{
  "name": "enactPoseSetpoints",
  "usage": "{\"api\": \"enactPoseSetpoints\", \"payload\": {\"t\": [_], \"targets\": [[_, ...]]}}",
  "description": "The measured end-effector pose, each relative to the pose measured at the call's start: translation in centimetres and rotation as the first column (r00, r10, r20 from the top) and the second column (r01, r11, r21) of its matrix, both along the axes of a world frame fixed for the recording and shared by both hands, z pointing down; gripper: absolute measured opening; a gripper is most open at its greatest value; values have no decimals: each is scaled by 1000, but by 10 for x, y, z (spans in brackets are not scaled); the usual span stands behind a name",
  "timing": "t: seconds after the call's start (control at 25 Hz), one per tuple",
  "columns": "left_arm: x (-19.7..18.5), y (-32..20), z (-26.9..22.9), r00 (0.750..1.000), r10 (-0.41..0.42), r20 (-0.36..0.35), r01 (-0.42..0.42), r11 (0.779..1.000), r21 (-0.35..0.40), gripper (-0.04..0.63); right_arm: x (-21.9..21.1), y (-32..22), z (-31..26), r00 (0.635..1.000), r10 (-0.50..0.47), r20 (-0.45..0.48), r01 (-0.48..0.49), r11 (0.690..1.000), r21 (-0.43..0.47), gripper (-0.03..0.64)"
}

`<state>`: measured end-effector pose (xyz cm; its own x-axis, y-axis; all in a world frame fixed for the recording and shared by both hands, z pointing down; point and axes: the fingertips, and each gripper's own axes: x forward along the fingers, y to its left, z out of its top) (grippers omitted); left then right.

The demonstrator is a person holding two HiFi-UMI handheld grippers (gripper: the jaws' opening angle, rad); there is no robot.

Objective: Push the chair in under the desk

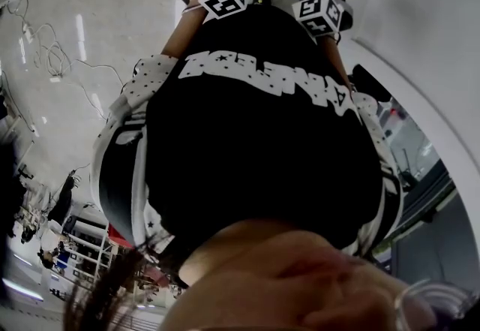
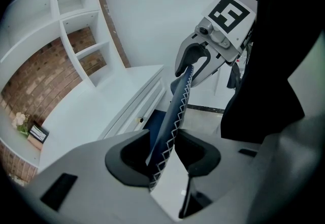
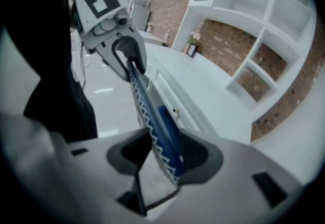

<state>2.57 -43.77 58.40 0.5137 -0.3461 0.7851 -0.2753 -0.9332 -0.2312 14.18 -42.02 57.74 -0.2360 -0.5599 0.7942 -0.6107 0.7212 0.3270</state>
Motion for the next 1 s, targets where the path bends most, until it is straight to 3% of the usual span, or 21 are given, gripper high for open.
{"api": "enactPoseSetpoints", "payload": {"t": [1.0], "targets": [[11, -21, 4, 1000, -5, 11, 5, 1000, -5, 183, 13, -22, 4, 1000, -4, -8, 4, 1000, 8, 184]]}}
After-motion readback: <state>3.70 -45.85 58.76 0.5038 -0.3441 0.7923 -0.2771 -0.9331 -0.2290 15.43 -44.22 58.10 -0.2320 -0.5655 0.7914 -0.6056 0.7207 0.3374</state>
